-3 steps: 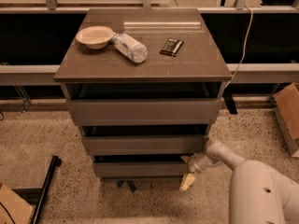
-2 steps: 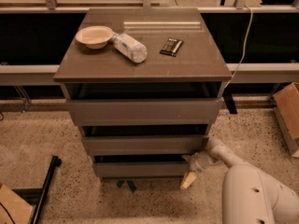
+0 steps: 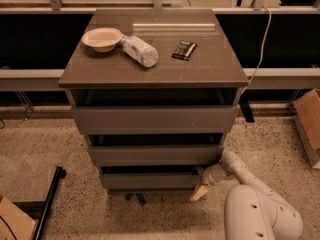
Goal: Open bottom drawer
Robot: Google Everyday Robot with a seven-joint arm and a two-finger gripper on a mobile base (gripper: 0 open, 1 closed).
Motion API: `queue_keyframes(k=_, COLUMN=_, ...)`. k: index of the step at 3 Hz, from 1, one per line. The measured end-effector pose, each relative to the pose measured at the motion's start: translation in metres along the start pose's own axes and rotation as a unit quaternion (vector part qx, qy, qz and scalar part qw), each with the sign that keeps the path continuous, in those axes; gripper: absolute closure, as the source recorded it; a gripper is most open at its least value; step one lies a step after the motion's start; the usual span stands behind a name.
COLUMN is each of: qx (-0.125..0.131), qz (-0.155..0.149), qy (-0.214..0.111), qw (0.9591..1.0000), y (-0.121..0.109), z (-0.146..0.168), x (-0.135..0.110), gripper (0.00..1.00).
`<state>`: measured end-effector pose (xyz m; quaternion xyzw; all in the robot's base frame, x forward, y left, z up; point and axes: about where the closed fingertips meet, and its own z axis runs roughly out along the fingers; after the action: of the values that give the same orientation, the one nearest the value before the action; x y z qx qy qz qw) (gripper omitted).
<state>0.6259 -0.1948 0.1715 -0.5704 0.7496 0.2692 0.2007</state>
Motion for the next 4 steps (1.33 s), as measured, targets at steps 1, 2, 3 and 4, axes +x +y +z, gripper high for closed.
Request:
queue_keyframes(k=1, qx=0.0, qz=0.0, qy=0.0, qw=1.0, y=0.001, z=-0.005, x=-0.004, gripper=0.4)
queue_keyframes(k=2, qx=0.0, qz=0.0, qy=0.0, qw=1.0, y=0.002, z=-0.01, x=-0.008, gripper=0.63)
queue_keyframes(k=3, qx=0.0, qz=0.0, qy=0.0, qw=1.0, y=0.003, z=-0.012, x=-0.009, gripper=0.86)
queue_keyframes(k=4, qx=-0.004, qz=0.009, qy=0.004, qw=0.9999, y=0.015, z=-0.015, x=-0.007, gripper=1.0)
